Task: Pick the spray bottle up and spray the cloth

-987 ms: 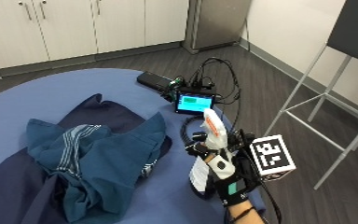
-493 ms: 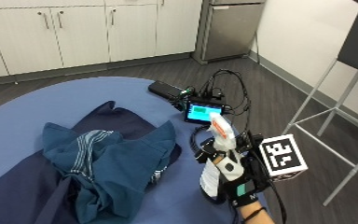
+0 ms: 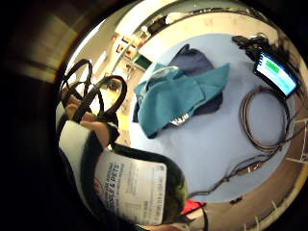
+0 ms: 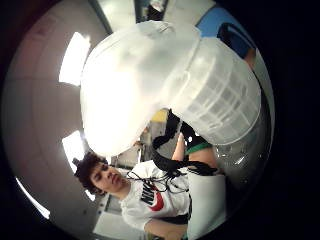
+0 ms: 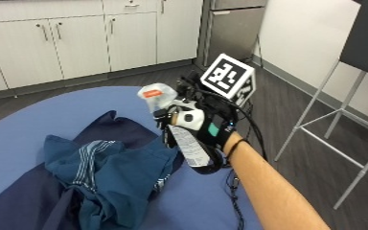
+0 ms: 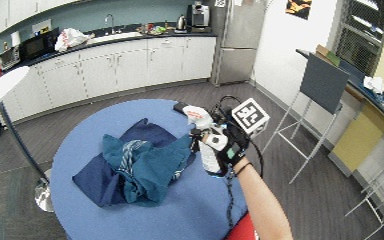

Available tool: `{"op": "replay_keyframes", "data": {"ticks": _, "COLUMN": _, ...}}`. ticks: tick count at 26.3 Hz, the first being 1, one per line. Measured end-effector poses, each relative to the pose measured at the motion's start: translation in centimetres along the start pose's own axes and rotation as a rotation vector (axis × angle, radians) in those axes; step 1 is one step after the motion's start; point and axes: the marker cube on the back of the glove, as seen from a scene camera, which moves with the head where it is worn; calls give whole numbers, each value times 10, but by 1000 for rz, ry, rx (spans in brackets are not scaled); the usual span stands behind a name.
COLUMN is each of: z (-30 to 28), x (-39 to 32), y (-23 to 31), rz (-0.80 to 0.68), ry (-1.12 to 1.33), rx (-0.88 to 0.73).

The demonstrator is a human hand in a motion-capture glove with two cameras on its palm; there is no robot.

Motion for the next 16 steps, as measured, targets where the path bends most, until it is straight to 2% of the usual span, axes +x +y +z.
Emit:
{"op": "replay_keyframes", "data": {"ticks": 7, "z": 61, "x": 5, "y": -46, "rz": 108, "ry": 192, "rx": -242}}
{"op": "replay_keyframes", "data": {"ticks": 16, "z": 103, "x": 40, "y": -45, "rz": 224, "ry": 275, "rx": -368}}
